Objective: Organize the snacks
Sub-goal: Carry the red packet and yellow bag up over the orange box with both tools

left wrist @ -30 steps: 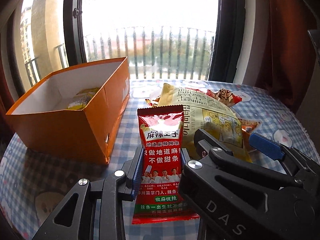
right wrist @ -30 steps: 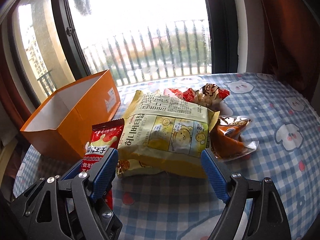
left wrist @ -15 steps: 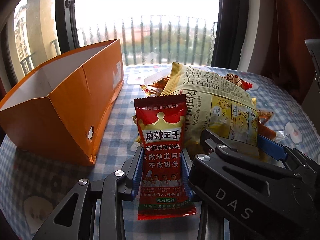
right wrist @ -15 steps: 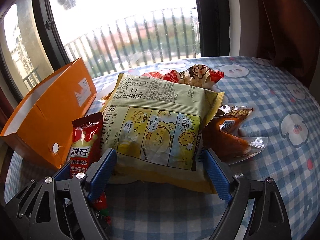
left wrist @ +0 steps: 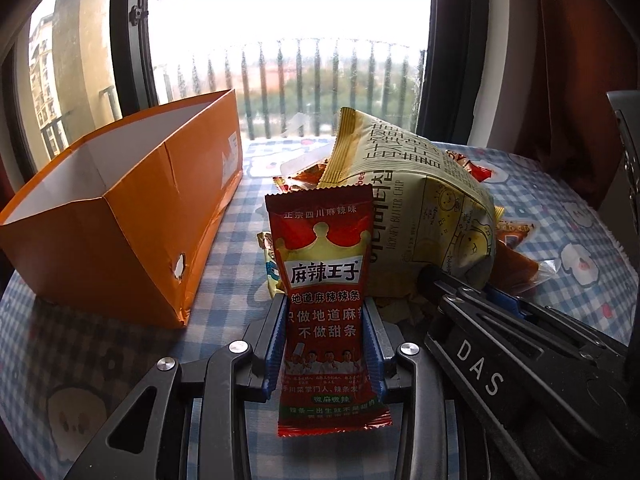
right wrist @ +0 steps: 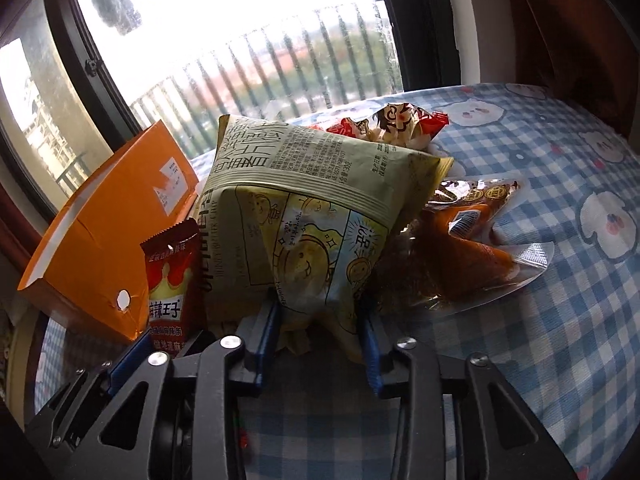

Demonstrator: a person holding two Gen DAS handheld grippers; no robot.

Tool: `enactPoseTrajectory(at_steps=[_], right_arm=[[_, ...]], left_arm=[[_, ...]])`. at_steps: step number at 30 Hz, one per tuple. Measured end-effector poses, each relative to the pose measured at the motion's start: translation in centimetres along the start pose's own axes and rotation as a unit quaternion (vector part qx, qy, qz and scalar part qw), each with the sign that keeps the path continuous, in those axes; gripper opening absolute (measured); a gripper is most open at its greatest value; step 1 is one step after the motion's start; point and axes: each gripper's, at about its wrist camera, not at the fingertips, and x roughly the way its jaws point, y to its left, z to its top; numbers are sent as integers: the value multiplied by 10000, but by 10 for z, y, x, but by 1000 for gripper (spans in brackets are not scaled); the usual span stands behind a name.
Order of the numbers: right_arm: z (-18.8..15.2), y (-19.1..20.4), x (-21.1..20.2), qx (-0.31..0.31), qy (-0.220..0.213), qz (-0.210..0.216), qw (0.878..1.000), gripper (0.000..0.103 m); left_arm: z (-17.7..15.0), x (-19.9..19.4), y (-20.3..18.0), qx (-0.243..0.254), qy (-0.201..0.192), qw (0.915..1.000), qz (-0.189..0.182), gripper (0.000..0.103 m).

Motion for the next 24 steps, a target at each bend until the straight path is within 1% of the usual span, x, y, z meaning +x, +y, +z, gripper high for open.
enactPoseTrajectory(at_steps=[2, 6, 11, 16, 24], right_arm=[[-3, 1, -7, 53, -29, 83, 9999, 27], [-9, 4, -27, -36, -203, -17, 9998, 26], [-14, 6, -55, -108, -437, -74, 9990, 26], [-16, 9, -79, -127, -647, -72, 9978, 26], [-6, 15, -122, -165, -1042, -54, 9944, 26]], left_arm=[[-3, -8, -2, 1, -38, 10000, -31, 35], [-8, -24, -5, -11, -110, 9999, -121, 35], [-10, -48, -7, 1, -314, 9994, -166, 35], [-6, -67, -10, 26, -464, 9988, -178, 35], [7, -106, -15, 76, -892, 9957, -254, 34]])
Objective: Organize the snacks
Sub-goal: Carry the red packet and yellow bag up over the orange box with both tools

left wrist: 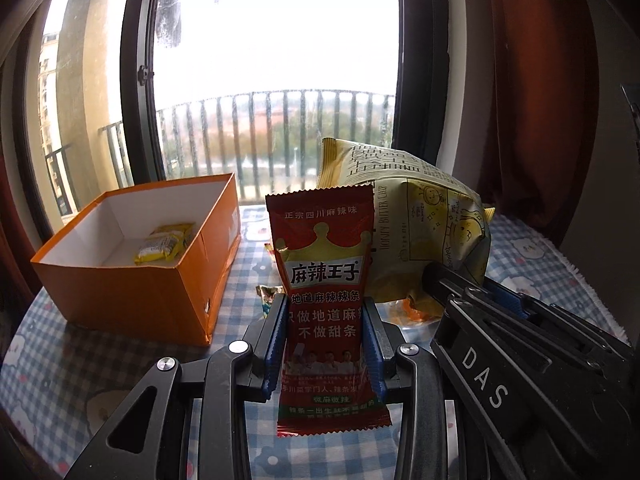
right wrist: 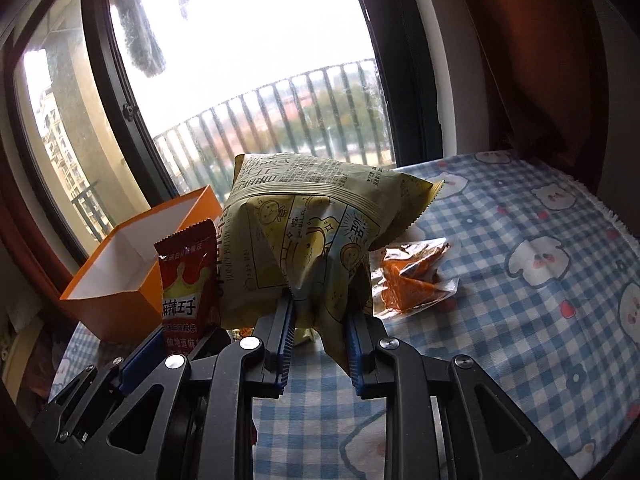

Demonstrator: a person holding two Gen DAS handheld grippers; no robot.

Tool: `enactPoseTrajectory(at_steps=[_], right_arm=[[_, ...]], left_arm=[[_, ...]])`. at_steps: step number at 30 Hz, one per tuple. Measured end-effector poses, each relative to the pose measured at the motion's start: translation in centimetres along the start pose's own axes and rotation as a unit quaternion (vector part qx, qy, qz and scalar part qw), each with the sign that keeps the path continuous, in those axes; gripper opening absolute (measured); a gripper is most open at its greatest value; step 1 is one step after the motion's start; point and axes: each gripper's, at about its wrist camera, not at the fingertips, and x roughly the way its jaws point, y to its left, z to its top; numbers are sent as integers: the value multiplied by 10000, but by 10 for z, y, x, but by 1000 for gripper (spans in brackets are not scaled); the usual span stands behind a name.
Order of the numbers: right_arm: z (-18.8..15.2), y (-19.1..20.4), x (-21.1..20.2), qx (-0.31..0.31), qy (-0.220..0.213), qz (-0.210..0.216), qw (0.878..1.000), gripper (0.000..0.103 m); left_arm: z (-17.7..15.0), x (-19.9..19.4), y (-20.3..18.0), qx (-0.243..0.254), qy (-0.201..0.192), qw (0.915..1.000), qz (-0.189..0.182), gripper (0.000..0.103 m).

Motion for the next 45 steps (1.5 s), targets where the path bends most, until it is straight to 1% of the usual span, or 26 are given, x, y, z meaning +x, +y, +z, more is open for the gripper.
enactPoseTrajectory(at_steps=[10, 15, 19, 26, 30, 36, 45], right_arm=[[29, 14, -41, -85, -545, -8, 9985, 26], [43, 29, -54, -175, -772, 8, 9969, 26], [52, 43, -56, -250, -916, 22, 9955, 26], [63, 72, -45, -363, -1030, 106, 9940, 26], [68, 92, -34, -452, -1009, 207, 9937, 26], [73, 125, -11, -600, -930, 349, 9932, 26], [72, 183, 37, -753, -677, 627, 9929, 26]], left_arm=[[29, -35, 1, -4, -461, 9989, -117, 34], [40, -46, 11, -16, -669, 9977, -136, 34], [46, -48, 20, -30, -784, 9969, -89, 34], [61, -43, 49, -112, -825, 9965, 20, 34], [67, -37, 68, -194, -825, 9963, 116, 34], [75, -19, 100, -327, -768, 9961, 283, 34], [79, 6, 158, -460, -604, 9951, 633, 35]])
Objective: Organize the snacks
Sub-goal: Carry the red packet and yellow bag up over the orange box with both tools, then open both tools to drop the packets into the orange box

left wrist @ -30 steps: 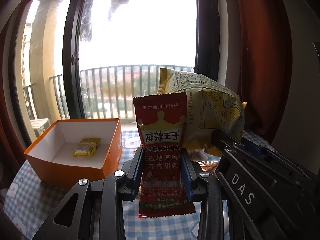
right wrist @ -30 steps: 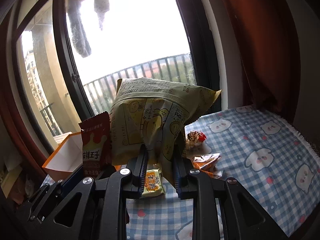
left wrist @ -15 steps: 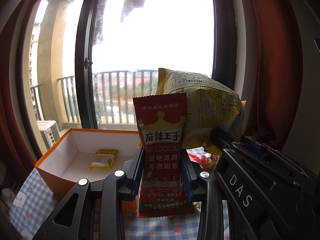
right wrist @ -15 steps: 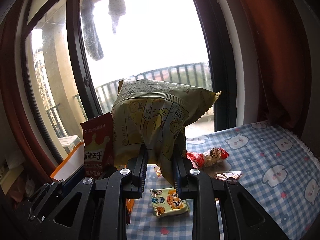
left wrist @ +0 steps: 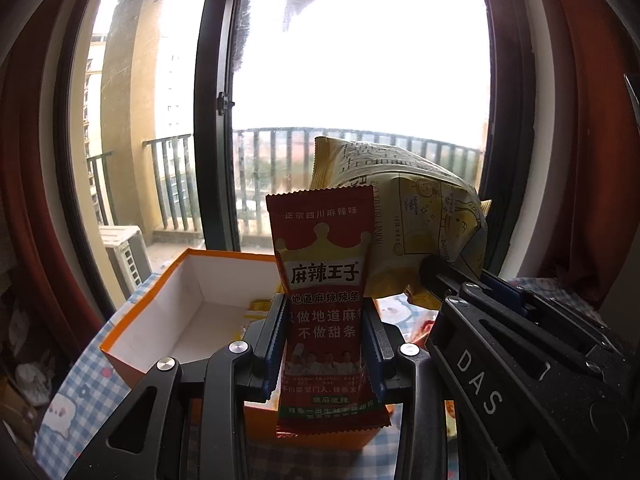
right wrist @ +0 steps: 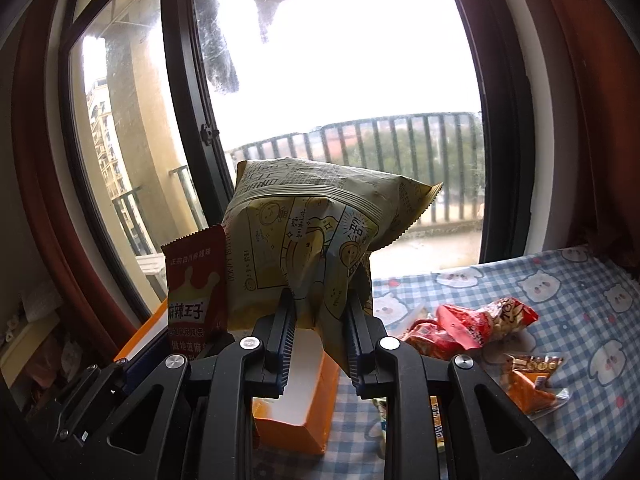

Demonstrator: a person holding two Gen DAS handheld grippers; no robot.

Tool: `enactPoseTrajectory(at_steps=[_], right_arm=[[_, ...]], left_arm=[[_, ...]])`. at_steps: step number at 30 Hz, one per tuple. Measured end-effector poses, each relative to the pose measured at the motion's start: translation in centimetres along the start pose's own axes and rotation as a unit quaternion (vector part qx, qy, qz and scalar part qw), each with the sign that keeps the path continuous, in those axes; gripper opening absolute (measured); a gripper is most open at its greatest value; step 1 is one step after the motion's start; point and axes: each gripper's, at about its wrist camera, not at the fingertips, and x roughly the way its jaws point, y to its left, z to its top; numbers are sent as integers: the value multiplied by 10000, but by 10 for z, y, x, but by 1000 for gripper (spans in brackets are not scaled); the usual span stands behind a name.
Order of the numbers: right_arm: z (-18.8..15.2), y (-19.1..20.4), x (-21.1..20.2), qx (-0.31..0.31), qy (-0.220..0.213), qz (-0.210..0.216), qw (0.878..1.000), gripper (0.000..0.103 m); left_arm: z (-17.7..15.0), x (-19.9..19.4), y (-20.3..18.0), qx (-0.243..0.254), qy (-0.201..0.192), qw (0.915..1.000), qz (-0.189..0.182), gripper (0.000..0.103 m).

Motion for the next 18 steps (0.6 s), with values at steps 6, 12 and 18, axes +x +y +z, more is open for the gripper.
enactPoseTrajectory(at_steps=[6, 12, 18], right_arm=[[1, 38, 39, -192, 158, 165, 9996, 26], [-4, 64, 80, -240, 406, 338, 9983, 26], [-21, 83, 117, -444, 888, 381, 9943, 26]], left_arm=[[4, 27, 36, -63, 92, 9998, 186, 35], [-2, 61, 69, -39, 261, 9982, 534, 40], [-19, 91, 100, -302, 743, 9943, 701, 47]])
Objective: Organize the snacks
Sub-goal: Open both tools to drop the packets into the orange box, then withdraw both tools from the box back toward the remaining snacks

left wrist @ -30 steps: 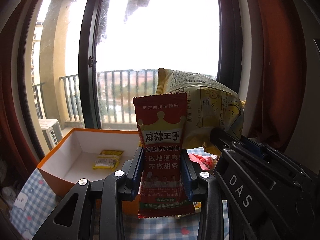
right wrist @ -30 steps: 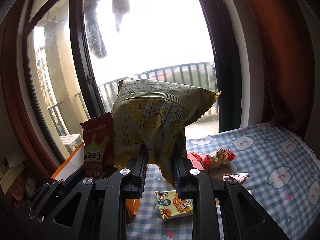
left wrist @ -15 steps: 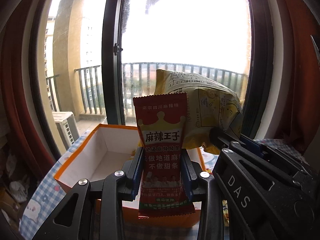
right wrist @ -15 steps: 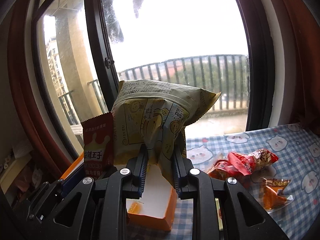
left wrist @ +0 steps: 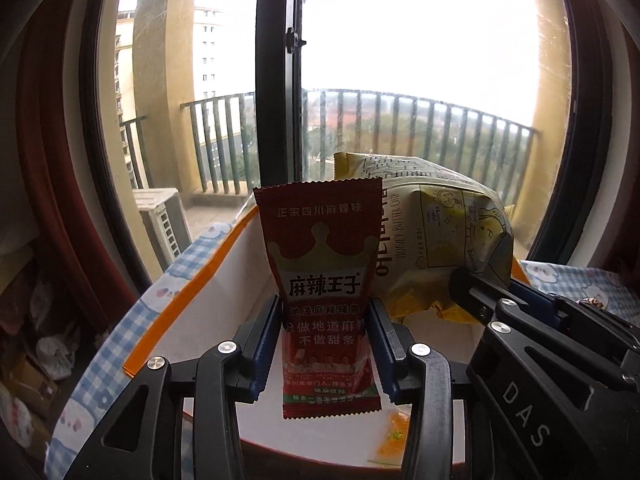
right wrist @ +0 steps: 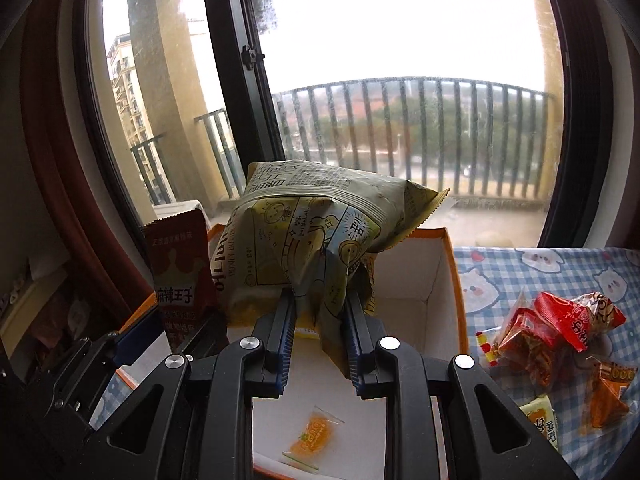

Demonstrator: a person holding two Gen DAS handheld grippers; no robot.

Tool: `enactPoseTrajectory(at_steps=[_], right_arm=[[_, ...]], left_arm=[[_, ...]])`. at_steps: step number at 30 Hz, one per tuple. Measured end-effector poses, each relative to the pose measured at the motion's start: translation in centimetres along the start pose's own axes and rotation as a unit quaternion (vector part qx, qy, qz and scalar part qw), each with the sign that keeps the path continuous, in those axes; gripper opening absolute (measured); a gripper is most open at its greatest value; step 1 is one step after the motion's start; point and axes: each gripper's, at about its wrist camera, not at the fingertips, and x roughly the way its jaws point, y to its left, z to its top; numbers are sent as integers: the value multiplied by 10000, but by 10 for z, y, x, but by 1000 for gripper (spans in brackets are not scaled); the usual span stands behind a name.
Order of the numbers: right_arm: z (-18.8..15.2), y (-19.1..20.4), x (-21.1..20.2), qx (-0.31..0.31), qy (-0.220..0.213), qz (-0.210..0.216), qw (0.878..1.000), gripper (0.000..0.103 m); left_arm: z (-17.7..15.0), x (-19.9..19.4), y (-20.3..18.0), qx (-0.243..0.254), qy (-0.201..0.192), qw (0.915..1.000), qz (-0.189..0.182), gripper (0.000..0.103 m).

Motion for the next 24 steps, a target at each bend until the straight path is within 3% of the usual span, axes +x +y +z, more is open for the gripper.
enactPoseTrajectory(at_steps=[2, 4, 10, 11, 12, 14, 24], right_arm=[[-3, 3, 12, -40, 167, -19, 9999, 26], [-7, 4, 21, -4, 326, 19, 9995, 28], [-14, 7, 31, 96, 466, 77, 9988, 34], [-15, 9, 31, 36, 497, 48, 9987, 46], [-15, 10, 30, -6, 497, 36, 9988, 67], [-16, 11, 25, -50, 404, 64, 9991, 82], [-18, 2, -7, -177, 305, 4, 9994, 91]], left_arm=[[-1, 11, 6, 29, 378, 9992, -84, 66], [-2, 17, 11, -15, 556, 9984, -97, 69], [-8, 15, 3, 96, 607, 9981, -44, 78], [-8, 13, 1, 107, 599, 9981, -62, 82], [-9, 11, 0, 111, 570, 9983, -83, 84], [-9, 6, -1, 97, 495, 9987, -82, 85], [-16, -18, -8, 17, 412, 9991, -132, 87]])
